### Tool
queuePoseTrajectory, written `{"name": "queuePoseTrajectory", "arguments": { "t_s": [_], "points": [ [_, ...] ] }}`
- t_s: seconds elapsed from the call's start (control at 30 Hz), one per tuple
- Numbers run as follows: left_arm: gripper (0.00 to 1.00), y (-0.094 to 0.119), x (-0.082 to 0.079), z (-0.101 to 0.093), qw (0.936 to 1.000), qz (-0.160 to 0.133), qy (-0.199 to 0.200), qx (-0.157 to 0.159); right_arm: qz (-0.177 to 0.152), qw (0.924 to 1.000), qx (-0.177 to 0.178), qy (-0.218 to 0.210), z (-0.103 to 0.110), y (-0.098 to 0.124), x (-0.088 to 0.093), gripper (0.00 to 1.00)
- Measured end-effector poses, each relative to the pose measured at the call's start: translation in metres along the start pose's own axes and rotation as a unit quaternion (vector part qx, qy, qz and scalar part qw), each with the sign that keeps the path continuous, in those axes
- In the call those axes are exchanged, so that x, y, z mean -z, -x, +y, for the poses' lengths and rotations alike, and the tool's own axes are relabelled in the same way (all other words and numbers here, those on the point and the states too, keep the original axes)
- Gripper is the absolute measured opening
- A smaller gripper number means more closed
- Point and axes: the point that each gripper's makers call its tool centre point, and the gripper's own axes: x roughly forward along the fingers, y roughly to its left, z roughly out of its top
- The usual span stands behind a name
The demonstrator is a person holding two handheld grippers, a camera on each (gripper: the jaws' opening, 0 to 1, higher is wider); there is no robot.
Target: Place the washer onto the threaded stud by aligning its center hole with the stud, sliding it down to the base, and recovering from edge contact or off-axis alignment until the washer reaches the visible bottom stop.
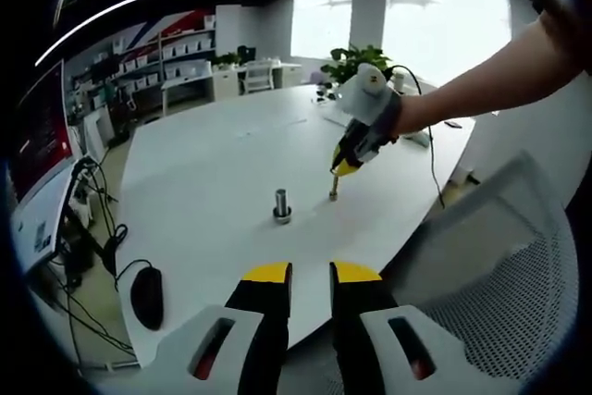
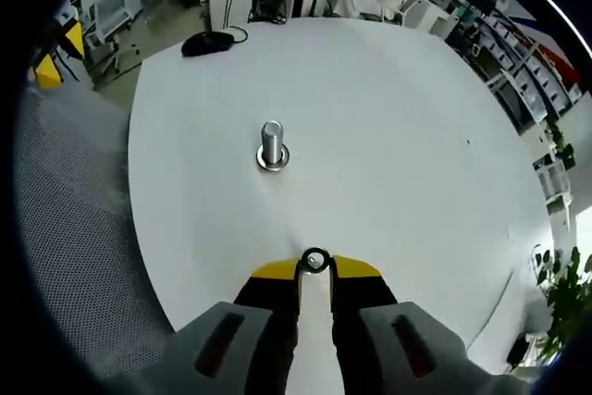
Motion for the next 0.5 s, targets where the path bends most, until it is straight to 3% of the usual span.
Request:
{"name": "queuePoseTrajectory", "arguments": {
  "t_s": [0.5],
  "points": [
    [0.14, 0.002, -0.001, -0.003, 1.0000, 0.002, -0.001, 0.001, 0.020, 0.9998, -0.006, -0.007, 0.000, -0.017, 0.012, 0.14]
  ]
}}
